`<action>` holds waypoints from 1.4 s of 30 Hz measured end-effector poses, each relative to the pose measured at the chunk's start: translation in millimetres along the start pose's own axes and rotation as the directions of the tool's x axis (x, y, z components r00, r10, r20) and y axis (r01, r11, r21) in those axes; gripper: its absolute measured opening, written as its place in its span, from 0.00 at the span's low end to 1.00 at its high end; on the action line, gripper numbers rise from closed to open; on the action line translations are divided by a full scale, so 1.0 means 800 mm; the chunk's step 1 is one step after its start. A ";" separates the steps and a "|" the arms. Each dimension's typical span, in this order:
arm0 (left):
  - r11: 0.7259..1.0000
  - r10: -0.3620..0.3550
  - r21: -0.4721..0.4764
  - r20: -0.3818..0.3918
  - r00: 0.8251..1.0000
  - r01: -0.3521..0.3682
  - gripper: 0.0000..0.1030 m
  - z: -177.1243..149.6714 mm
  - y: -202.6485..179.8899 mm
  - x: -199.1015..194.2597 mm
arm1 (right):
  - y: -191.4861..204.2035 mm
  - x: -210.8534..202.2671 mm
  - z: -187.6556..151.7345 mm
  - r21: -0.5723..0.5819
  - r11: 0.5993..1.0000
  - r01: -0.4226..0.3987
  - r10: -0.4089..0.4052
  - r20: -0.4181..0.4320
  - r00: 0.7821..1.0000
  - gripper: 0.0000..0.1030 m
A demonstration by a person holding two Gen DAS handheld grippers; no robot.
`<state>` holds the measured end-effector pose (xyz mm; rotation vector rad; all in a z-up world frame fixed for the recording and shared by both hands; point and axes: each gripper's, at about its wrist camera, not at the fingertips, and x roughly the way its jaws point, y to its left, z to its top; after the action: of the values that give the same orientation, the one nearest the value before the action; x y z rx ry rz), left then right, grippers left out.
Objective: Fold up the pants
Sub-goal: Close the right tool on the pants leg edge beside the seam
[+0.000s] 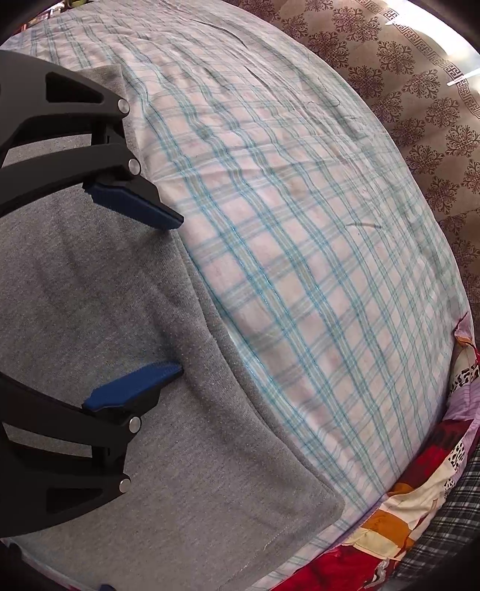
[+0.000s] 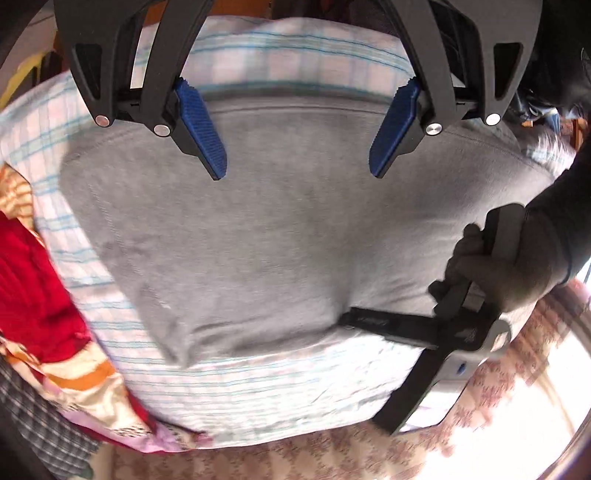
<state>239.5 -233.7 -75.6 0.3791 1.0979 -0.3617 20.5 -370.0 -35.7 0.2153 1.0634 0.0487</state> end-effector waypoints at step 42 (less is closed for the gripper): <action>0.910 -0.414 -0.005 -0.082 0.907 0.415 0.74 0.071 -0.159 -0.016 | -0.137 0.017 0.000 0.316 0.941 -0.126 0.054 0.228 0.972 0.27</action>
<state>220.2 -370.9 -56.2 0.1676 1.2563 -0.7369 20.2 -475.4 -69.3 0.5603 0.8381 -0.0694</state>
